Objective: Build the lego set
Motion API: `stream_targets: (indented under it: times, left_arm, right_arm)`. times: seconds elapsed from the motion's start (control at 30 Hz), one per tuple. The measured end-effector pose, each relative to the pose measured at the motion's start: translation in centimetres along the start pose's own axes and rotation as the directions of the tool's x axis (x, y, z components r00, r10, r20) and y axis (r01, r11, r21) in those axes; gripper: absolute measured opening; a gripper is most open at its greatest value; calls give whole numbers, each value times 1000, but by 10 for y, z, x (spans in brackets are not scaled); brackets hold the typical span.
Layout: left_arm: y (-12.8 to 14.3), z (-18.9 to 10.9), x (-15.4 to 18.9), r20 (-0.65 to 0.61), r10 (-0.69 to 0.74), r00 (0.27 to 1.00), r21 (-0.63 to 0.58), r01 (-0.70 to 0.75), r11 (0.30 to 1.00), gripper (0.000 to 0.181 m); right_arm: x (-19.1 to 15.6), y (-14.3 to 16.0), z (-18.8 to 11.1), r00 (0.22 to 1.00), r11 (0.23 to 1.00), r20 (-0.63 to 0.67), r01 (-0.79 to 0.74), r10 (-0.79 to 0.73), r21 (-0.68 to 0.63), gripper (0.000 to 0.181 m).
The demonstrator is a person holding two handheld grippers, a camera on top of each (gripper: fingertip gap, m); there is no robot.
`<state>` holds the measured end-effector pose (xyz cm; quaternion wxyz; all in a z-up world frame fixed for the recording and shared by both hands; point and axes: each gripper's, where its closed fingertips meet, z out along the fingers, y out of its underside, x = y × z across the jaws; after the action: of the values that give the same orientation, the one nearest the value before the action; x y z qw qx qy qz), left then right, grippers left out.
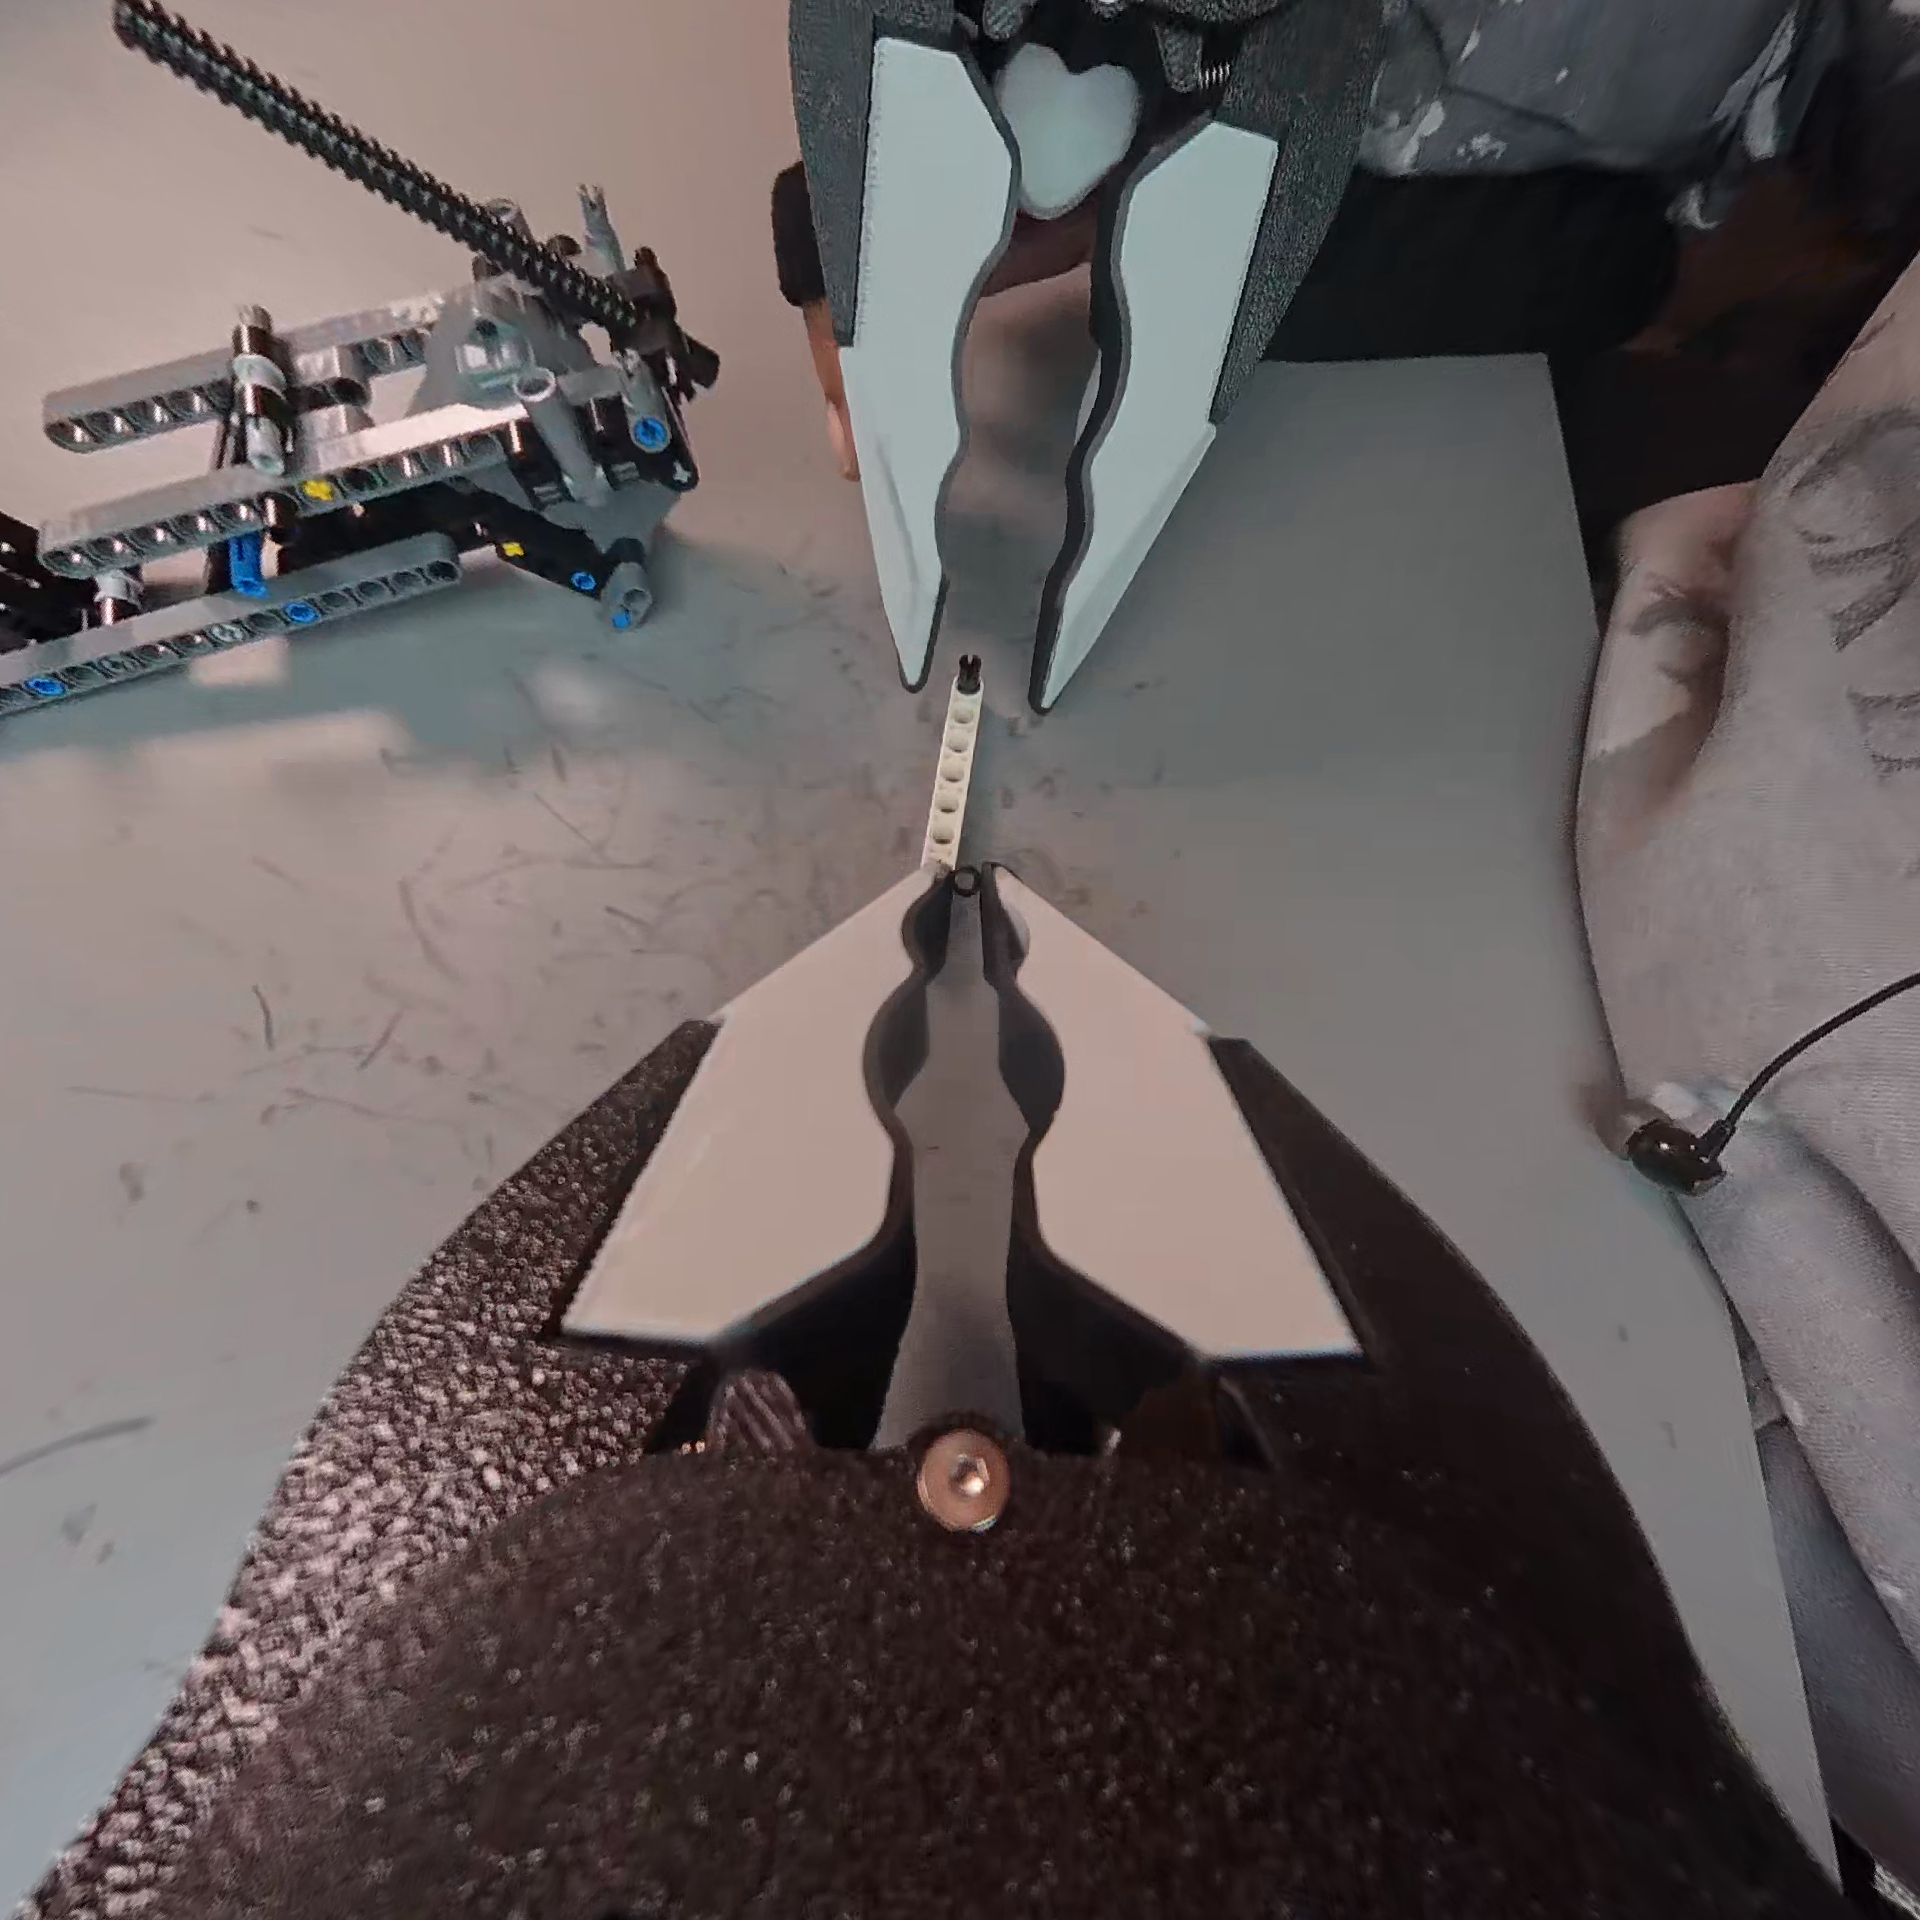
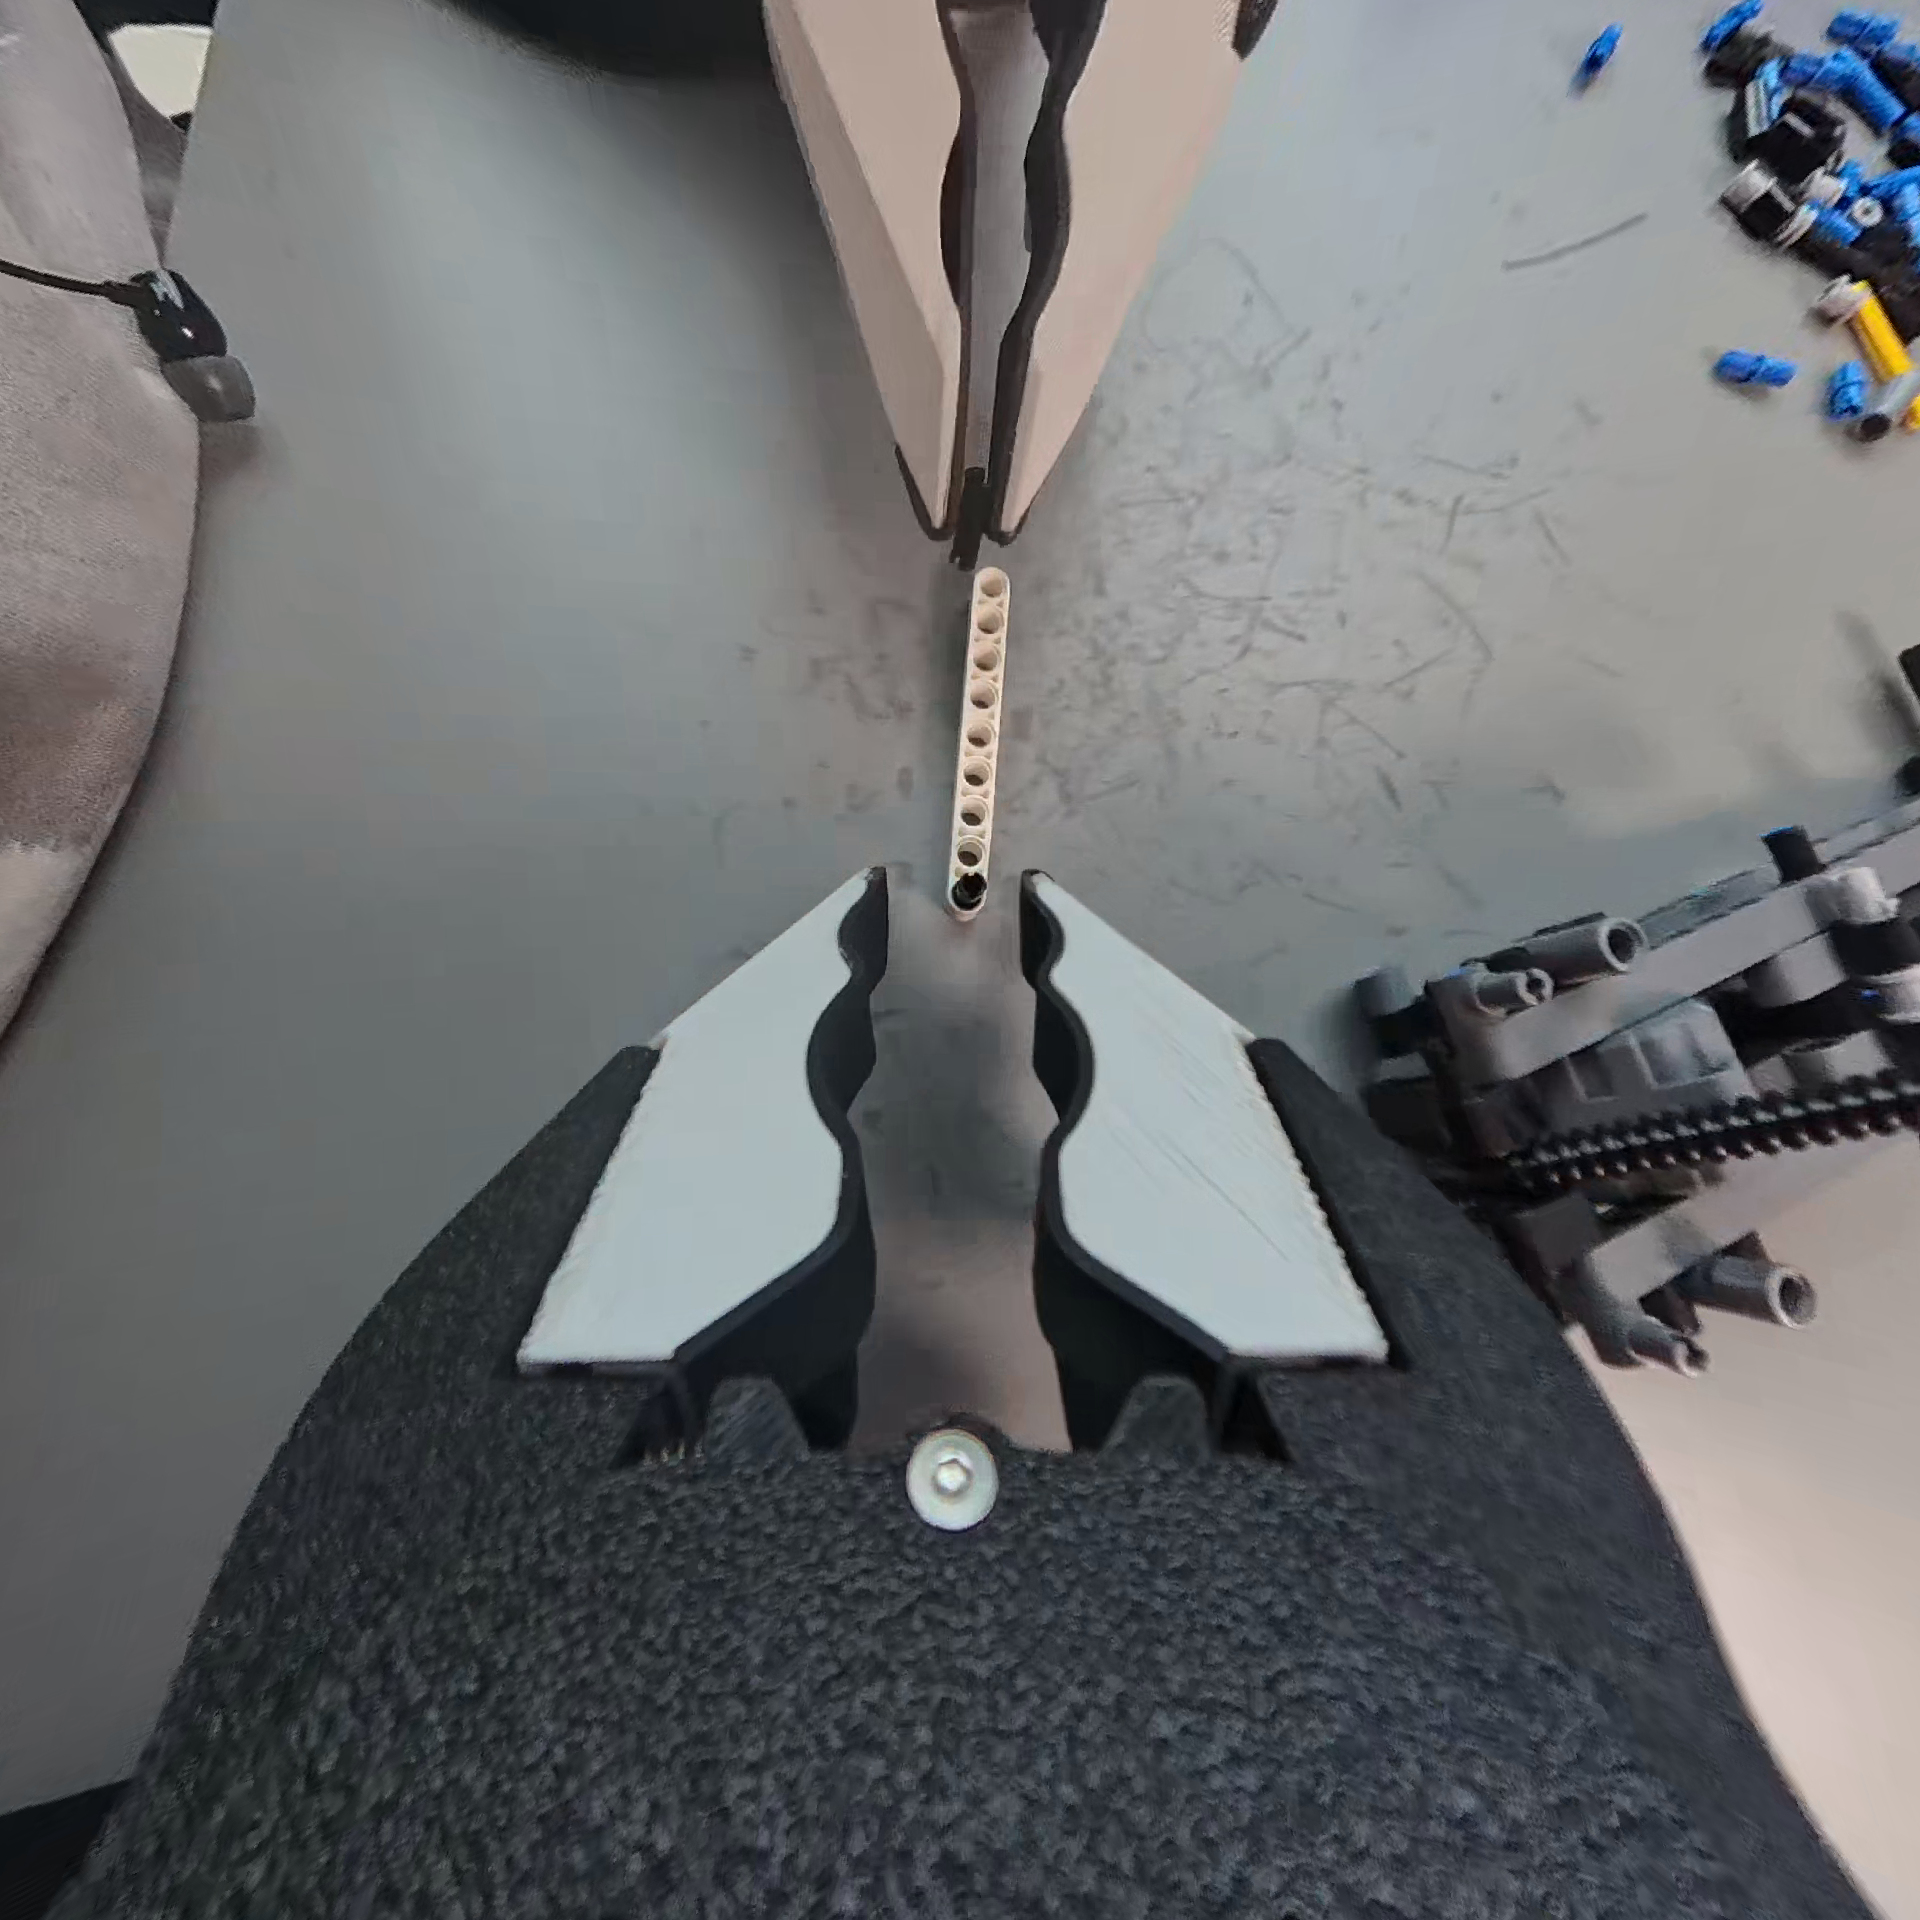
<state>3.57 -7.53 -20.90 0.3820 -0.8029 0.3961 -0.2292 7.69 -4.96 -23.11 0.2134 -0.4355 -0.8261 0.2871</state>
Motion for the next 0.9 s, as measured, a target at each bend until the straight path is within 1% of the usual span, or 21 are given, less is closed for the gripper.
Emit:
stream_targets:
  times: [0.03,0.1,0.17,0.27,0.43,0.6,0.73,0.9]
  left_arm:
    - [2,1,-1,4,2,1000,-10,-2,1000,6]
    - [6,3,-6,15,4,1000,-31,-4,1000,6]
    - [10,4,-8,15,0,1000,-42,0,999,6]
    - [15,5,-10,17,-2,1000,-62,3,998,6]
    - [15,6,-9,10,14,1000,-97,-13,995,6]
    - [16,6,-8,-6,84,996,-189,-84,978,6]
    - [17,4,-5,-39,142,989,-271,-147,951,6]
    - [18,4,-5,-64,190,980,-341,-201,918,6]
  right_arm:
    - [2,2,2,1000,1000,-6,-7,7,-21,18]
    - [0,1,3,999,1000,15,-28,28,-14,11]
    - [0,2,4,1000,999,10,-25,25,-20,7]
    - [0,2,4,1000,1000,3,-21,21,-21,7]
    - [0,3,4,1000,999,2,-27,27,-25,7]
    - [0,3,4,999,999,6,-38,38,-25,7]
    - [0,2,4,999,999,0,-41,41,-27,7]
    - [0,3,4,999,999,-5,-38,38,-28,7]
